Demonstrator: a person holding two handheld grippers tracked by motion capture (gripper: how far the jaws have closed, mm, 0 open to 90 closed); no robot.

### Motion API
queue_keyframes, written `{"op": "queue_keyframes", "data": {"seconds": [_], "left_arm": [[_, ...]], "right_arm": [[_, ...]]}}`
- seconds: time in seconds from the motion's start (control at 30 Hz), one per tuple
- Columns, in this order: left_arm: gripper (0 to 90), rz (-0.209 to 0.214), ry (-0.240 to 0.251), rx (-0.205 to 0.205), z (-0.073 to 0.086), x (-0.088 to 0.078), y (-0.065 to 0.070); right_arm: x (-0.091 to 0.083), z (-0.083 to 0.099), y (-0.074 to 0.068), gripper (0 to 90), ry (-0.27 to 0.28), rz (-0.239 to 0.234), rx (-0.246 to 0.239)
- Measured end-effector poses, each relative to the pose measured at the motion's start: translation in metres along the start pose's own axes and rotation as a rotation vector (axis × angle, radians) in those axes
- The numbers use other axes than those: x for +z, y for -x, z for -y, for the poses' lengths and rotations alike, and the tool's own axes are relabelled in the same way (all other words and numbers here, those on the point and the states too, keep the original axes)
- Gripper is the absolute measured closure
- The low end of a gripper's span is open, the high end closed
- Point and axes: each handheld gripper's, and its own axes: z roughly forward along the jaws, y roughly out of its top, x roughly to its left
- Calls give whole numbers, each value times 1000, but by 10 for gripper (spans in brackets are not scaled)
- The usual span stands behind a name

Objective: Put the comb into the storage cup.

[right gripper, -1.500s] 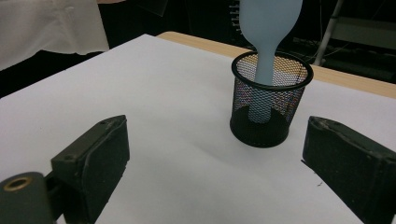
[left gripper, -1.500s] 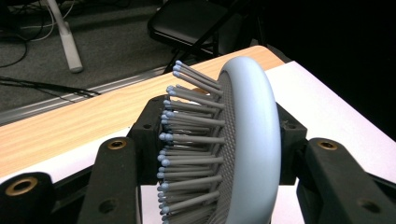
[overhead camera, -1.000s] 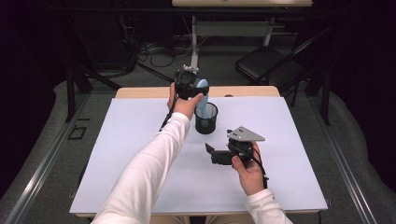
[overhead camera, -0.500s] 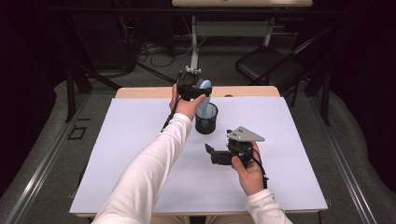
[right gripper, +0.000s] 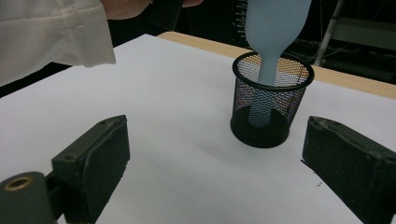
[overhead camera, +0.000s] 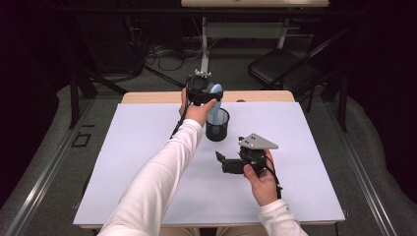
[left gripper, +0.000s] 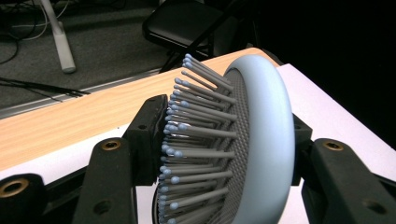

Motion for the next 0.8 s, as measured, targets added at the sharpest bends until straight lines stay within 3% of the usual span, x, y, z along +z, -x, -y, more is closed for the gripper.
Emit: {"op": "queue_keyframes", "data": {"seconds": [0.8], "left_arm": [[461,8,-1,0,0,1,3]], "right_arm": [[1,0,-1,70,0,-1,-2]]}}
